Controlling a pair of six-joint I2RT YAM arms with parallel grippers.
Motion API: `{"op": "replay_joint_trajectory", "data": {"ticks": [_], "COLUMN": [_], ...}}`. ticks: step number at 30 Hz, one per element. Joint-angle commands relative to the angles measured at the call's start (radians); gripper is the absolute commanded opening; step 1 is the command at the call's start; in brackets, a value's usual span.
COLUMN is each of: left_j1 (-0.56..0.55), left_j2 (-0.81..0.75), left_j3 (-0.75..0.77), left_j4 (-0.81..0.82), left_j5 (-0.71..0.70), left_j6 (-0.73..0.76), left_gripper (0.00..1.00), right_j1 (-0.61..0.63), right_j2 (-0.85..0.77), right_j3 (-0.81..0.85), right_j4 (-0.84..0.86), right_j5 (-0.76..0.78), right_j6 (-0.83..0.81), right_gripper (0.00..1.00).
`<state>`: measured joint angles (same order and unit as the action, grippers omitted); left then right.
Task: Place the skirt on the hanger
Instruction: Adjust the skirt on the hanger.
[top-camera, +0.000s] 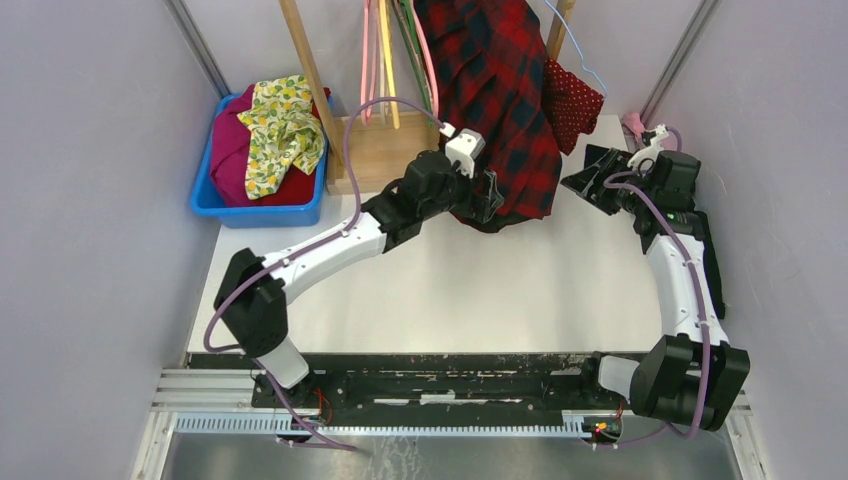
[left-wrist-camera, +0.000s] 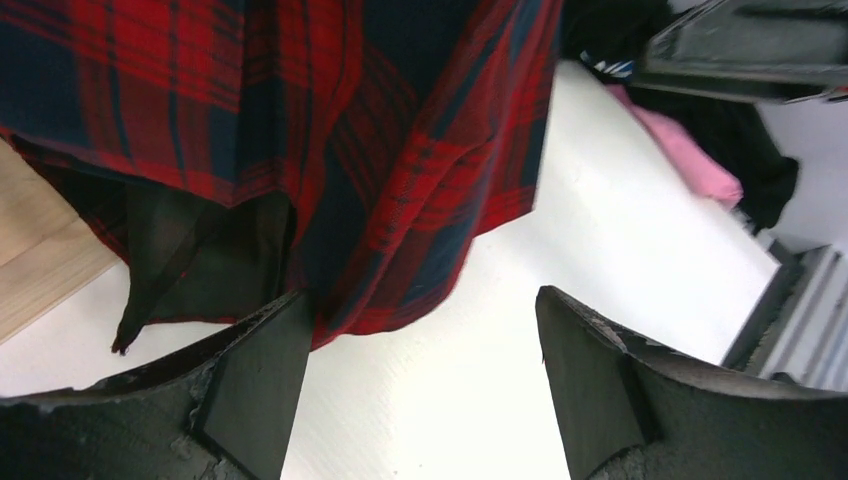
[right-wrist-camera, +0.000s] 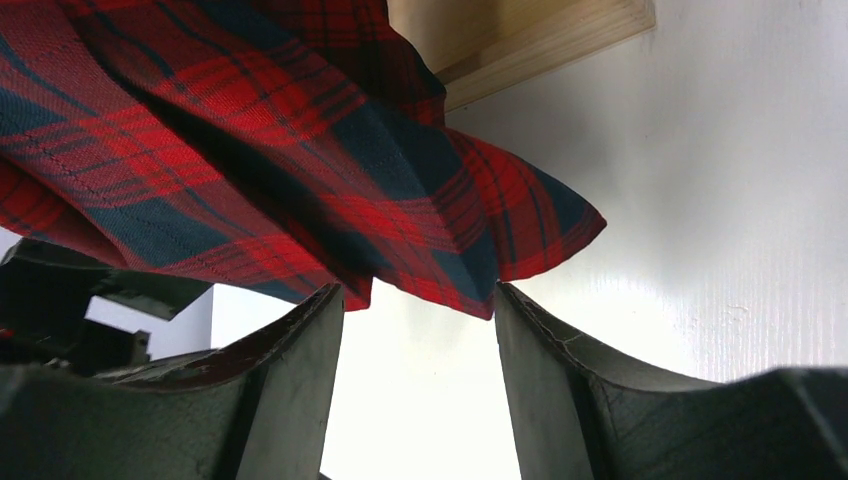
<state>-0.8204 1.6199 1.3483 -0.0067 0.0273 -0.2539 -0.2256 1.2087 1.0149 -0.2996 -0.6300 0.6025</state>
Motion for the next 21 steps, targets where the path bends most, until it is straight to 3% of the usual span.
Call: {"op": "replay_joint_trajectory", "data": {"ticks": [1, 13, 15, 18, 19, 21], "left_j1": [0.0, -0.002, -0.001, 0.001, 0.0, 0.003], "left_j2": [0.043, 0.04, 0.061, 0.096, 0.104, 0.101], "left_j3": [0.063, -0.045, -0.027, 0.027, 0.043, 0.059], "left_j4": [0.06, 0.349, 0.344, 0.285, 0.262, 0.223], "left_j5": [-0.058, -0.083, -0.054, -0.053, -0.066, -0.085], "left_j6": [0.101, 0.21, 0.217, 0.211, 0.206, 0.195], "left_gripper": [0.88, 0.83, 0.61, 0.15, 0.05, 0.03], "right_j1": [-0.006, -0.009, -0.01, -0.01, -0.009, -0.011], "right_j2": [-0.024, -0.003, 0.002, 0.005, 0.005, 0.001], "right_j3": [-0.011, -0.015, -0.015, -0.019, -0.021, -0.026], "right_j4": [0.05, 0.079, 0.089, 0.099, 0.101, 0.1], "right_j5": [-0.035, -0.044, -0.051, -0.056, -0.059, -0.057], "right_j6": [0.0, 0.007, 0.013, 0.02, 0.021, 0.02], "right_gripper": [0.63, 0.63, 0.63, 0.63, 0.63, 0.63]}}
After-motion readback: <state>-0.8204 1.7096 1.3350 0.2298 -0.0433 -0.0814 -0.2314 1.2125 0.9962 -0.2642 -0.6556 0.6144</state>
